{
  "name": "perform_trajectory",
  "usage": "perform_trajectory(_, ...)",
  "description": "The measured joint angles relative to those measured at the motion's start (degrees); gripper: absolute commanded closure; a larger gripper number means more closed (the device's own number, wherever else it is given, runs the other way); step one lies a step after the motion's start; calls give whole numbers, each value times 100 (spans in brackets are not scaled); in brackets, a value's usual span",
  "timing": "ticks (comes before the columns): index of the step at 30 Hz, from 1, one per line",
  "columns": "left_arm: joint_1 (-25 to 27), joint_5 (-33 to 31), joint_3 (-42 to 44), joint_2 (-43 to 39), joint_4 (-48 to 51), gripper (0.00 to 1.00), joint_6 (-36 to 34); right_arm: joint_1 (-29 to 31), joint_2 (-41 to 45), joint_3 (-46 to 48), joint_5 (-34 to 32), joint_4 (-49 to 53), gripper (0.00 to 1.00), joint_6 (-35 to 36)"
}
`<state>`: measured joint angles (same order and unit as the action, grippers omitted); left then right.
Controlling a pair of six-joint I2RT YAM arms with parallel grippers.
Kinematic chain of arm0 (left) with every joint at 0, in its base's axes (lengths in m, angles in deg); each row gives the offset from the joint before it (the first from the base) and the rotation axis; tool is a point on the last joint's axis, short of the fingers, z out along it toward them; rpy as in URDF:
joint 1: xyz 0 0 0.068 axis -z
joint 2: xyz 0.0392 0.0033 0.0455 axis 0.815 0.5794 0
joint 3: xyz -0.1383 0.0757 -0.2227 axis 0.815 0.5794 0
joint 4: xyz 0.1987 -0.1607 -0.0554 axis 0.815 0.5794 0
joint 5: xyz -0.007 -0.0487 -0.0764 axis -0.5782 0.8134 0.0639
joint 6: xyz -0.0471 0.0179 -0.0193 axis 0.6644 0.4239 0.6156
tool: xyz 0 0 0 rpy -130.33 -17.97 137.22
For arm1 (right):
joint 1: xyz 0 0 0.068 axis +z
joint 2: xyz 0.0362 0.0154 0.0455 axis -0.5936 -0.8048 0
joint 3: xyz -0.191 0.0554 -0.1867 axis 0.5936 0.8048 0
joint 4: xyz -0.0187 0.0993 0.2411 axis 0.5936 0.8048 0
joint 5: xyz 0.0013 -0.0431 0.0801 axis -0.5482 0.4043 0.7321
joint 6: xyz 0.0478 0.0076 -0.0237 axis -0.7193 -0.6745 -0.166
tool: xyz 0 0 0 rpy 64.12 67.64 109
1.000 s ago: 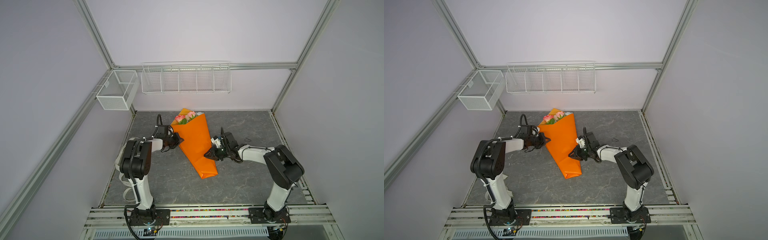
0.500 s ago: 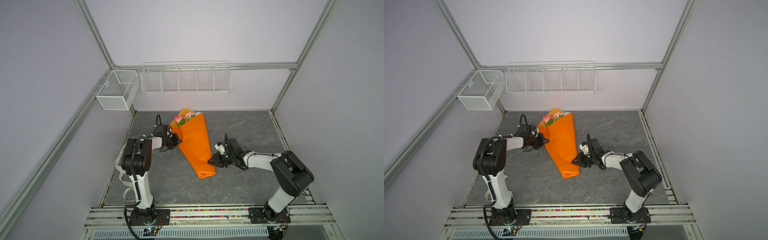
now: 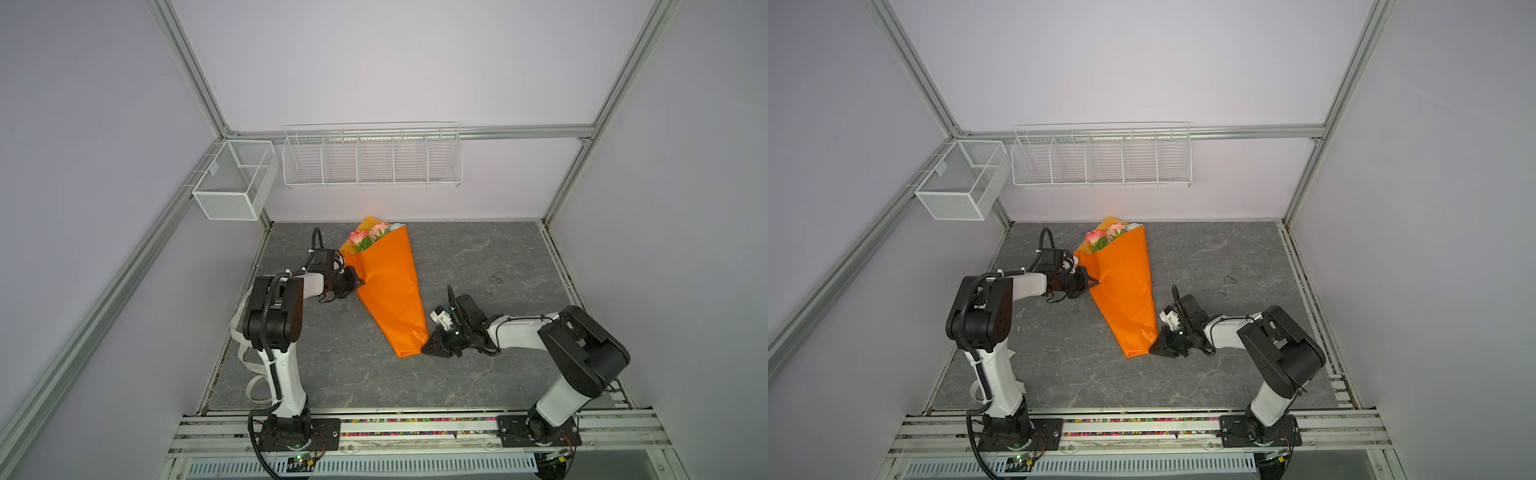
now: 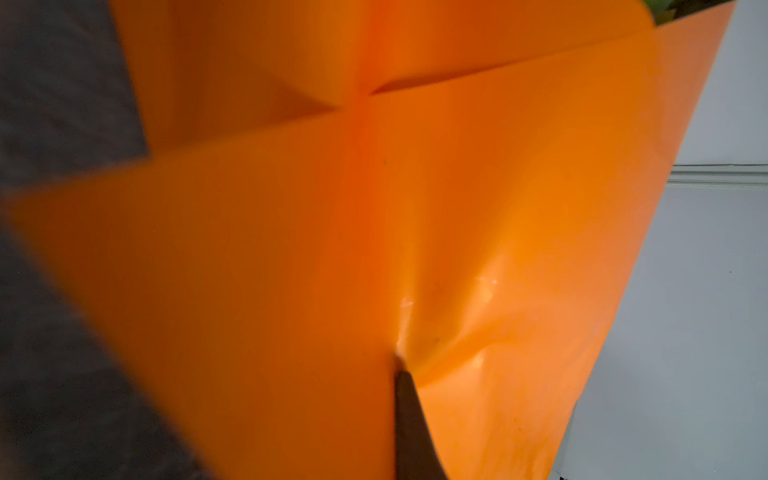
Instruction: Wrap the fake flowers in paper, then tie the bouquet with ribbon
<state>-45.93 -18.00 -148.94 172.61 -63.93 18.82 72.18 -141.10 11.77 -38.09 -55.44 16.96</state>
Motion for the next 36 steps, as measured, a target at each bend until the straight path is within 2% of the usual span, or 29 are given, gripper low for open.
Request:
perform_trajectory(5, -2, 46, -2, 9, 7, 100, -22, -35, 376, -83, -50, 387, 82, 13)
perform_trajectory(9, -4, 50, -2, 9, 13, 100, -44, -173, 610, -623, -37, 608, 82, 87)
perform_trajectory(15, -4, 70, -2, 9, 26, 100, -46, -232, -83, -1069, -68, 367, 82, 85)
perform_trajectory(18, -4, 81, -2, 9, 31, 100, -48, -232, -527, -955, -151, 306, 82, 72)
perform_trajectory(22, -4, 85, -4, 9, 105, 100, -101, -249, -595, -649, 24, -232, 82, 4)
perform_trajectory(23, -4, 85, -7, 9, 133, 98, -116, -260, -588, -586, 50, -358, 82, -13)
perform_trajectory(25, -4, 85, -17, 7, 205, 77, -173, -262, -549, -518, 83, -466, 80, -46)
perform_trajectory(29, 7, 70, -81, -184, 341, 50, -243, -262, -339, -621, 33, -42, 75, -11)
perform_trajectory(31, -2, -39, -72, -378, 485, 46, -249, -262, -245, -861, -42, 348, 72, 74)
perform_trajectory(33, -4, -184, -44, -669, 632, 37, -271, -262, -205, -1300, -144, 728, 67, 221)
perform_trajectory(36, -4, -448, 59, -1130, 807, 34, -216, -262, -199, -1991, -354, 1080, 56, 503)
